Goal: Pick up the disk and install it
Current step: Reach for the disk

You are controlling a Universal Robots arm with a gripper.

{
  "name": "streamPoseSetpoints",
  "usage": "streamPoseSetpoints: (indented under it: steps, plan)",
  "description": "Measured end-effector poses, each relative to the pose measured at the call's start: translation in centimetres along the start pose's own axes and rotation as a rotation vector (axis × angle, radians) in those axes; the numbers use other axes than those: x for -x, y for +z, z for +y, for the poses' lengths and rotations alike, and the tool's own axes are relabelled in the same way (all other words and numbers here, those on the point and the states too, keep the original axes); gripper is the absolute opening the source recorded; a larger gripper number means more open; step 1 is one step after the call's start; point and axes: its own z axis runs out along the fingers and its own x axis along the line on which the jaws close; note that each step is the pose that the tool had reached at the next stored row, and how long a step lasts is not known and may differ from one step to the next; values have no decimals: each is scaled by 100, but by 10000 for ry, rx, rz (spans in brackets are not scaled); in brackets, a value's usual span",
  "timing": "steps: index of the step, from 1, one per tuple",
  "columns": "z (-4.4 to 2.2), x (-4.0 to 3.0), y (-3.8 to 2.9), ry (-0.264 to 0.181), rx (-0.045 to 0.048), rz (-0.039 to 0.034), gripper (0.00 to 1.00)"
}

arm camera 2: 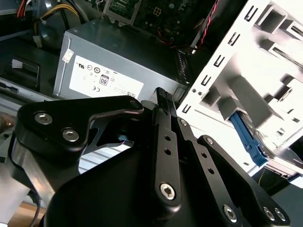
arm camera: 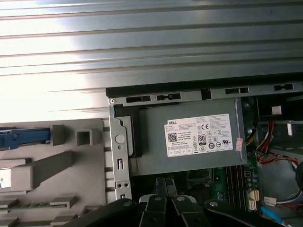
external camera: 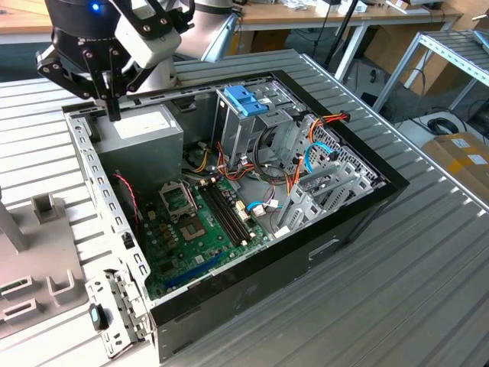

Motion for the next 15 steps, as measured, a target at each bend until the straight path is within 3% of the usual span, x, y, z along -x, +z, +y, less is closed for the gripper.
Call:
streamPoseSetpoints:
  steps: [15]
  plan:
    - [-7, -88, -2, 1, 1, 0, 10]
